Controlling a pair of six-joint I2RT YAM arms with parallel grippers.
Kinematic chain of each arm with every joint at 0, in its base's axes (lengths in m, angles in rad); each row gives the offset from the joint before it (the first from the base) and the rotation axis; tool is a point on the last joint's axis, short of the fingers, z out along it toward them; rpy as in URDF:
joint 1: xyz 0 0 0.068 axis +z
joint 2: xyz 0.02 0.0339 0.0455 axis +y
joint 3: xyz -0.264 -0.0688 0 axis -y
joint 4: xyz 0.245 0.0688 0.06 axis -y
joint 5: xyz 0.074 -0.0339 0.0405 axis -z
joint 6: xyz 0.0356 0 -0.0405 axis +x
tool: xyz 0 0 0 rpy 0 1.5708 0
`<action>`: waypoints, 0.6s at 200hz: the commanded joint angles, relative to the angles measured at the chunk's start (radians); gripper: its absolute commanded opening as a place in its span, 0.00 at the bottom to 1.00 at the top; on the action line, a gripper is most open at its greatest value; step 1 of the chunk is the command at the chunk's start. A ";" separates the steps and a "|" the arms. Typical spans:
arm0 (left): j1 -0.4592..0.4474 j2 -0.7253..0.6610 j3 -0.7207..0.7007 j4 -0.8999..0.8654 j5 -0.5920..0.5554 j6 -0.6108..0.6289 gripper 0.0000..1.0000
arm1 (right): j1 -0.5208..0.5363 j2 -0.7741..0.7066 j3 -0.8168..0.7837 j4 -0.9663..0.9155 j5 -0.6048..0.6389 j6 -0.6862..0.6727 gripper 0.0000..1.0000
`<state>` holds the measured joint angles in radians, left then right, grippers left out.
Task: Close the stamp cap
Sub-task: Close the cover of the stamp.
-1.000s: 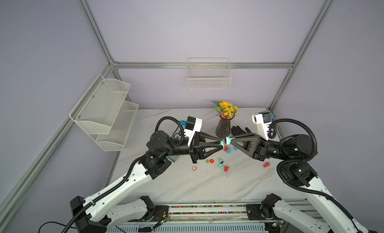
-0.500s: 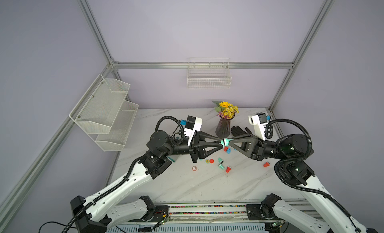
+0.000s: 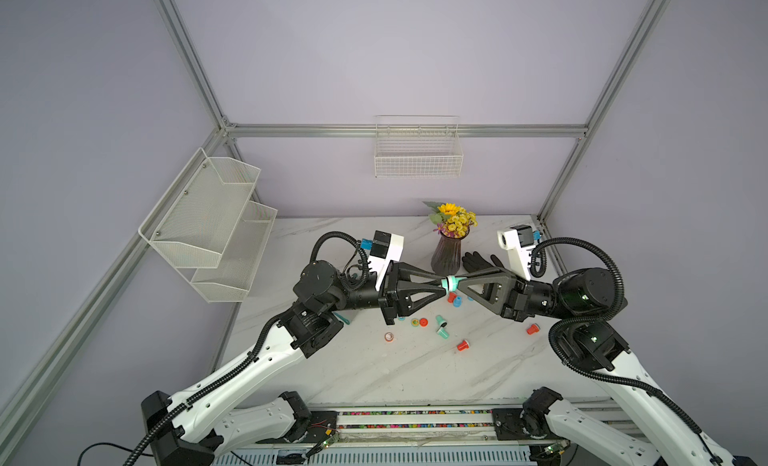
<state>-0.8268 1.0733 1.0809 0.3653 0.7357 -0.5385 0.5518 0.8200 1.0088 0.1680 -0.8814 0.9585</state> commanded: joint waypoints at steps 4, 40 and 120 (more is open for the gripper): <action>0.002 -0.001 0.002 0.036 -0.018 0.005 0.25 | 0.016 -0.028 0.009 -0.030 0.010 -0.040 0.00; 0.003 -0.015 -0.018 0.080 0.007 -0.008 0.25 | 0.016 -0.044 0.024 -0.060 0.042 -0.063 0.00; 0.006 0.000 -0.018 0.122 0.027 -0.037 0.25 | 0.016 -0.025 0.013 -0.010 0.010 -0.026 0.00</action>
<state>-0.8257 1.0737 1.0489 0.4152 0.7479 -0.5468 0.5632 0.7914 1.0092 0.1257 -0.8555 0.9188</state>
